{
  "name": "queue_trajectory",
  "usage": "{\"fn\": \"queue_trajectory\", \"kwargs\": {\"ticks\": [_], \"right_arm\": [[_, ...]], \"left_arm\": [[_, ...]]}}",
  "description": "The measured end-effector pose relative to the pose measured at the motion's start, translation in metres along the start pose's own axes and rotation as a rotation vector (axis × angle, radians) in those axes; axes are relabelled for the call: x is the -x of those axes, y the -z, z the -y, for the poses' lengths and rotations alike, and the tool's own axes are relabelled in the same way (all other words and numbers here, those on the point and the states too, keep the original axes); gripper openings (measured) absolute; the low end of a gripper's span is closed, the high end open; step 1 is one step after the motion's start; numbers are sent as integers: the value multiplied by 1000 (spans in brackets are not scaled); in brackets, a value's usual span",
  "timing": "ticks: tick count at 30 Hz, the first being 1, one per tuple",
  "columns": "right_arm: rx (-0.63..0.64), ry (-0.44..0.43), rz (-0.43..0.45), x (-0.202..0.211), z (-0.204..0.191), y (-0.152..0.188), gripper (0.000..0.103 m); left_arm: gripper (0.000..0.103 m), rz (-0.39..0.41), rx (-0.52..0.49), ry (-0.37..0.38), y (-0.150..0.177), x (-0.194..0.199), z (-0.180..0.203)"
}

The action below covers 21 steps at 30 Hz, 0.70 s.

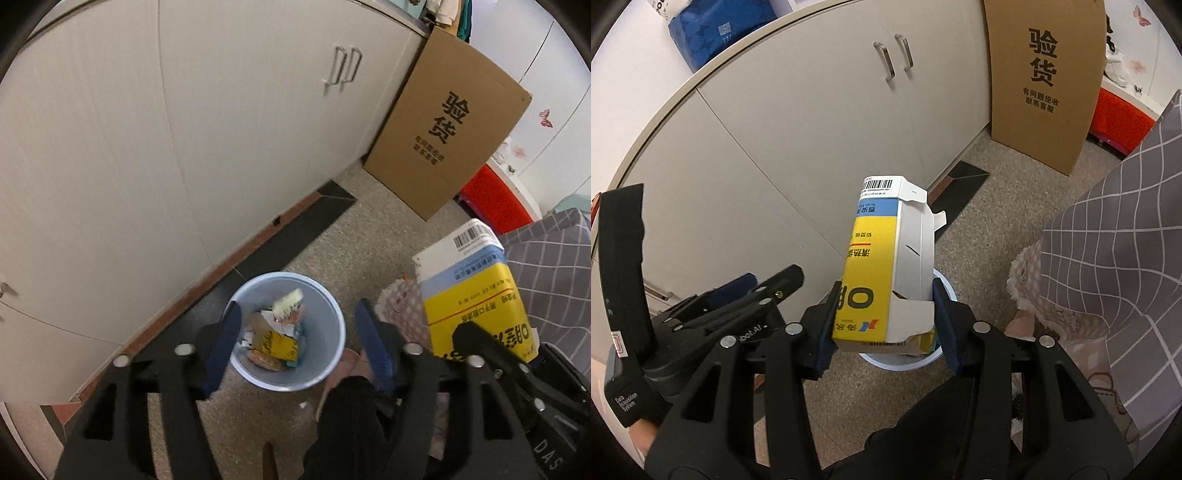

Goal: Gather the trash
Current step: 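Carry the blister pack and medicine box to the wastebasket and open both tools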

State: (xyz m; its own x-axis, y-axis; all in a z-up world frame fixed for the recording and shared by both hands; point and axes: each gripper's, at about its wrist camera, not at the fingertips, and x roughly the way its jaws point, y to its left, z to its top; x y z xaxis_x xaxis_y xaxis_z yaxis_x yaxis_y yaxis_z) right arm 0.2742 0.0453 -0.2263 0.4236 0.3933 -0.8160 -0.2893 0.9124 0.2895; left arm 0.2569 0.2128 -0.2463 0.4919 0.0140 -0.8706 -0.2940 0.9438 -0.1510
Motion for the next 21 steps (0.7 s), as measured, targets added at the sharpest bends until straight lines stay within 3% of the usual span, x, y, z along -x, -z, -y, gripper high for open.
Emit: {"fn": "queue_trajectory", "kwargs": {"ticks": [21], "right_arm": [[-7,-15,-5,-2,-4,-2,46]], "left_arm": [[68,-11,14,-20,7,0,-9]]}}
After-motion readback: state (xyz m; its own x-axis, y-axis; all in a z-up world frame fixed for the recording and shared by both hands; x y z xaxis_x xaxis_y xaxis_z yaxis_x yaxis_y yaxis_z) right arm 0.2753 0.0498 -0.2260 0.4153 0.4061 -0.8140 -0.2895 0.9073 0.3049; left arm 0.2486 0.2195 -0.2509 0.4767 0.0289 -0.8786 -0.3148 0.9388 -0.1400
